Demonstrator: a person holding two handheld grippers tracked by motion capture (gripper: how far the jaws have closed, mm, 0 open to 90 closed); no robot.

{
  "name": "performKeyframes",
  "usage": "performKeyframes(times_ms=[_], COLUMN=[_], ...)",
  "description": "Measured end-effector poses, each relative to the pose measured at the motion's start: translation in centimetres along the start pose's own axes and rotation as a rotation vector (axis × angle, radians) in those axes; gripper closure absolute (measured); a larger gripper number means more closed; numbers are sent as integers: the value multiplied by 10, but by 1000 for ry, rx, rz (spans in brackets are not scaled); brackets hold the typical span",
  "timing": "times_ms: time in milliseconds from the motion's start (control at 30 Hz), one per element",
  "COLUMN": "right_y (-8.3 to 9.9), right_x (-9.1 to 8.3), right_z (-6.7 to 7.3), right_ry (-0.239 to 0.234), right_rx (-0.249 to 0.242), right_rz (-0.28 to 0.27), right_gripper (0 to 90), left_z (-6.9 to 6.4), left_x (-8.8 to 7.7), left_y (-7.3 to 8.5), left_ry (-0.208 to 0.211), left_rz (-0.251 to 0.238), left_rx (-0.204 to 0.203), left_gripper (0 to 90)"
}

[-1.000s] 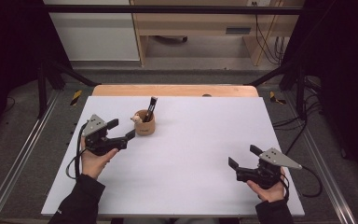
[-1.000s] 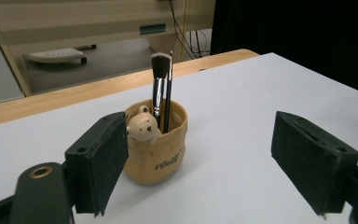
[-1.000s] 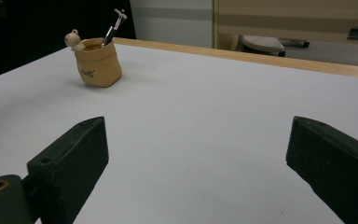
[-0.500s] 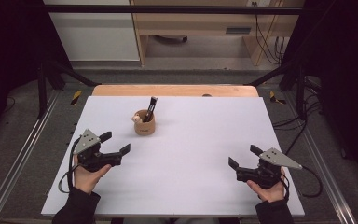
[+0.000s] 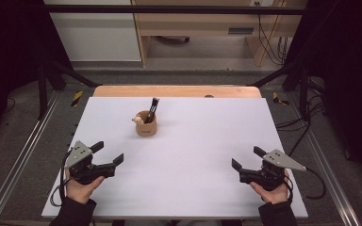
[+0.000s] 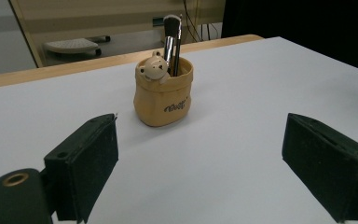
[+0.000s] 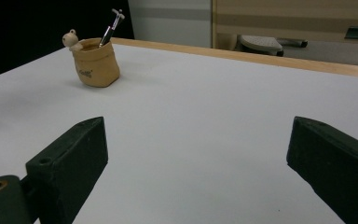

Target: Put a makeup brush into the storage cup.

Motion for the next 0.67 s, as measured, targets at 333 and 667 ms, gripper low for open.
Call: performKeyframes(times_ms=[333,667], right_y=[2,2], right_x=[2,0], right_z=[1,-1], right_ry=[0,0], right_rx=[-2,-2], right_rz=[8,5], right_gripper=[57,57], left_z=[10,16], left_x=[-7,-7], left_y=[15,22], left_ry=[-18,-28], left_rz=[9,20], left_rx=[-25,-28], left_gripper=[96,98])
Point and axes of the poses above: each handheld gripper's, and its own axes: x roughly forward along the jaws, y roughly out of its underside, z roughly to its left, the point moved 3 cm from there along x, roughly forward along the jaws, and after that the axes turned 11 degrees about -y, right-handed, at the moved point
